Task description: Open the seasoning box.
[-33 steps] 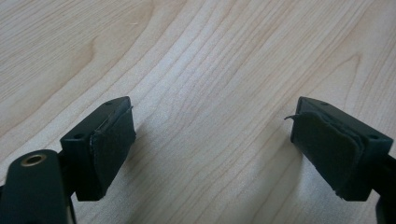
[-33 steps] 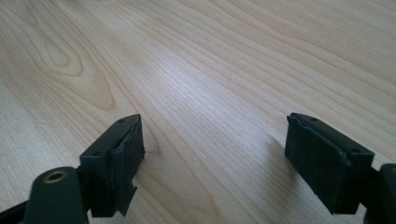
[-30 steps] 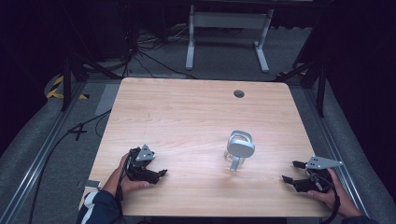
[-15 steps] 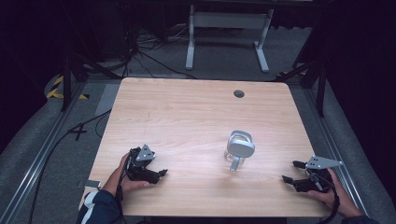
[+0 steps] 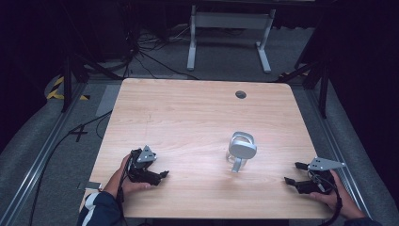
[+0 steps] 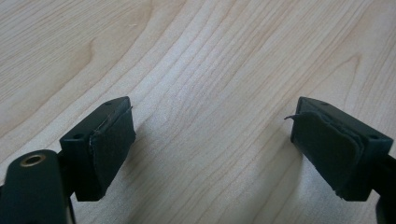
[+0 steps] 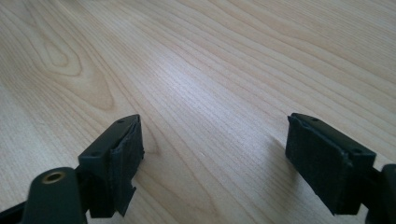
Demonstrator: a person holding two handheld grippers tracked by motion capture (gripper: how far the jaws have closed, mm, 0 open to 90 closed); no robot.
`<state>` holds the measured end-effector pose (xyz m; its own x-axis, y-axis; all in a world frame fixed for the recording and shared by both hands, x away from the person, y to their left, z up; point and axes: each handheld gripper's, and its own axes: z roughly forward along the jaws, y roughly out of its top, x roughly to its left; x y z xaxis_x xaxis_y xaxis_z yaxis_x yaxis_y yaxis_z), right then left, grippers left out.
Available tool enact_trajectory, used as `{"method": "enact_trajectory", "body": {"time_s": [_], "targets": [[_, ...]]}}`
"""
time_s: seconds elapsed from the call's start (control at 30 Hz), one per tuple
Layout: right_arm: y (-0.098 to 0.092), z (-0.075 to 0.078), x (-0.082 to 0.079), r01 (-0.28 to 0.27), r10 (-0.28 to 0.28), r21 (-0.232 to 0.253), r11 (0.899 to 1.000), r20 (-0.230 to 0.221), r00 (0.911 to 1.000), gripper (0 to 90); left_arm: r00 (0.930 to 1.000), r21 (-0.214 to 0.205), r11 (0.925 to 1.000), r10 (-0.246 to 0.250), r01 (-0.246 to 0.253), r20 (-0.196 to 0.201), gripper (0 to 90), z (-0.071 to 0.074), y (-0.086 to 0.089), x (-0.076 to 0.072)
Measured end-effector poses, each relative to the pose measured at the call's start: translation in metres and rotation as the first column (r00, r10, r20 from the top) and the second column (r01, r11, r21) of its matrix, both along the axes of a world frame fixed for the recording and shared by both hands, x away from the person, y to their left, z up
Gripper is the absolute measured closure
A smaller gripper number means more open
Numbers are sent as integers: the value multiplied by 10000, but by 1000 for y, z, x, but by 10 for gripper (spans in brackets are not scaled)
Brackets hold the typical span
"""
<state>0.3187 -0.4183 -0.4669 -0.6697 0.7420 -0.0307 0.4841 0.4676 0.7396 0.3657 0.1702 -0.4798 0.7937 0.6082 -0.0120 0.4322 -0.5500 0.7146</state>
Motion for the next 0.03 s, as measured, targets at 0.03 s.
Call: {"method": "enact_trajectory", "body": {"time_s": [0.03], "targets": [[0, 0, 0, -2, 2, -1, 10000, 3, 10000, 192, 10000, 55, 10000, -60, 61, -44, 137, 1, 0, 0]]}}
